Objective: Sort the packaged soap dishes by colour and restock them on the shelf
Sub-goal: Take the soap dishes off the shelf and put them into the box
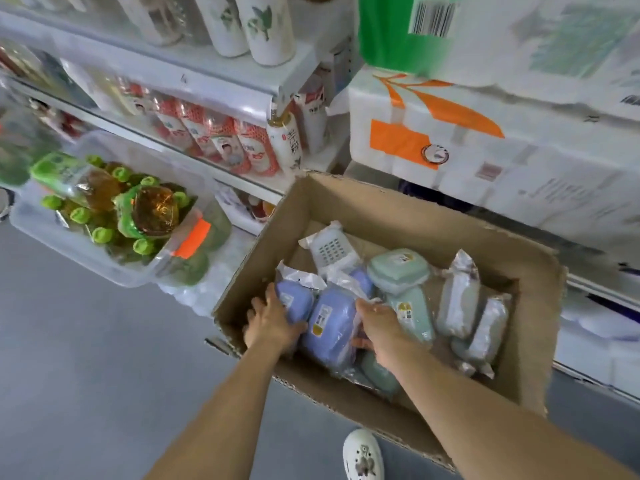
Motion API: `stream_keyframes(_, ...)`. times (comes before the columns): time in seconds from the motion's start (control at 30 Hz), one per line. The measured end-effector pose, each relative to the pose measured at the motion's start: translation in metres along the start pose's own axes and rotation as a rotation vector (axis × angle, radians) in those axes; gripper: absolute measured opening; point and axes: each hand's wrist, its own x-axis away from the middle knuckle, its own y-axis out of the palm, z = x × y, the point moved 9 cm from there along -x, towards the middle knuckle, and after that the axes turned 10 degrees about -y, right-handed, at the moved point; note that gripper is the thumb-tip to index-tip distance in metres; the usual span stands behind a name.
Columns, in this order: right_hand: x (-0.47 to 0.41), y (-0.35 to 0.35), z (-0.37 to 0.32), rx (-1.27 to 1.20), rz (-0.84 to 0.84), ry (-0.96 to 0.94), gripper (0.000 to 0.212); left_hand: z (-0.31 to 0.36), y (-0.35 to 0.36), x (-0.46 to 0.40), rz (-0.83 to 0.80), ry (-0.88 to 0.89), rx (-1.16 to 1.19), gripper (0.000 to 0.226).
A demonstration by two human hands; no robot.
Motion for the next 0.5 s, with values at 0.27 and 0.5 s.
stream_keyframes(0.27, 0.032, -0.017, -0.016, 0.205, -0.085, 0.01, 0.022, 0.025, -0.002, 0.023, -0.086, 0.136, -0.054, 0.095)
stream_keyframes(0.5, 0.113, -0.091, -0.079, 0.529, -0.179, -0.378, 0.011, 0.102, -0.03, 0.151, 0.069, 0.458, -0.215, 0.088)
